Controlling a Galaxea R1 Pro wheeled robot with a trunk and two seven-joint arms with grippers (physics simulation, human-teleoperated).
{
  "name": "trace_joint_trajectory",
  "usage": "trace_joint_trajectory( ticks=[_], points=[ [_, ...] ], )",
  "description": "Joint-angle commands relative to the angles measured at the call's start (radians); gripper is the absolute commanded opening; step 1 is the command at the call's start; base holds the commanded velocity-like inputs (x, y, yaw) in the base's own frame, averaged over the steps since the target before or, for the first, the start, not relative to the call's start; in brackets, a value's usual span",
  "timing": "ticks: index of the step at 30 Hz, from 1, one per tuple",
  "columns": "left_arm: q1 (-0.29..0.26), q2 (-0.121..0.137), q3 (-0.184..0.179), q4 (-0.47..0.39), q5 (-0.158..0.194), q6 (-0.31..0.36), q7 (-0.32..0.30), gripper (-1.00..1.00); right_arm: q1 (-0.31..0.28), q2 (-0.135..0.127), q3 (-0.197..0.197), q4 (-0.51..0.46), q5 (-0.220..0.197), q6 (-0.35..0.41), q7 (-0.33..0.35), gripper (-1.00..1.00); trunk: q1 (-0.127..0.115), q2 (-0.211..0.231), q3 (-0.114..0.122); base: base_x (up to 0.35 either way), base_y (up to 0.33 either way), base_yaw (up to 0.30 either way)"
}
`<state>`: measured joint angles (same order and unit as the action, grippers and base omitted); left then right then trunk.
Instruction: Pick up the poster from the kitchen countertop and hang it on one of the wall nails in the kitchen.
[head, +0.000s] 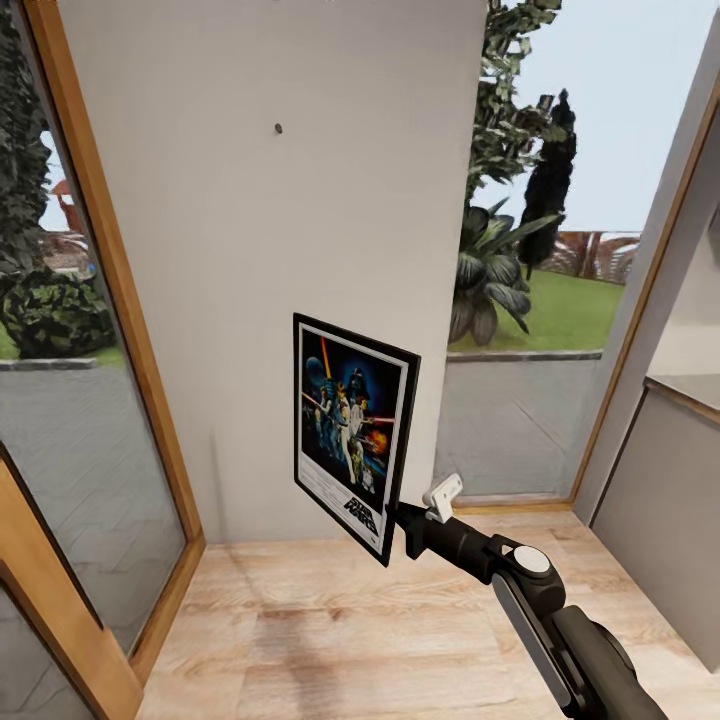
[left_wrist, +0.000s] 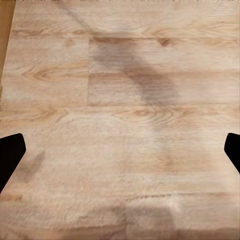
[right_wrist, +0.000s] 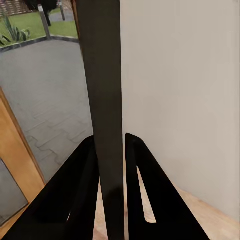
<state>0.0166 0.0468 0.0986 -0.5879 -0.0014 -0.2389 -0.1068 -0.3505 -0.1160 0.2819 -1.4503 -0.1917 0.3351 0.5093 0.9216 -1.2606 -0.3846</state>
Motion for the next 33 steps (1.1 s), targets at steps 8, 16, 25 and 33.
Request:
trace_joint_trajectory(
  ticks=[8,16,25,33],
  points=[
    [0.000,-0.001,0.004,-0.001,0.000,0.001,-0.009,1.00,-0.001,-0.001,0.002,-0.001,-0.012,0.009,0.000,-1.00,-0.031,0.056,0.024,0.000,0.000,0.000],
    [0.000,-0.001,0.004,-0.001,0.000,0.002,-0.008,1.00,-0.001,-0.001,0.001,-0.001,-0.012,0.009,0.000,-1.00,-0.061,0.112,0.049,0.000,0.000,0.000],
    [0.000,-0.001,0.003,-0.001,0.000,0.002,-0.008,1.00,-0.001,-0.001,0.001,-0.001,-0.012,0.009,0.000,-1.00,-0.096,0.175,0.078,0.000,0.000,0.000],
    [0.000,-0.001,0.003,-0.001,0.000,0.003,-0.008,1.00,-0.001,-0.001,0.002,-0.001,-0.012,0.009,0.000,-1.00,-0.127,0.231,0.103,0.000,0.000,0.000]
  ],
)
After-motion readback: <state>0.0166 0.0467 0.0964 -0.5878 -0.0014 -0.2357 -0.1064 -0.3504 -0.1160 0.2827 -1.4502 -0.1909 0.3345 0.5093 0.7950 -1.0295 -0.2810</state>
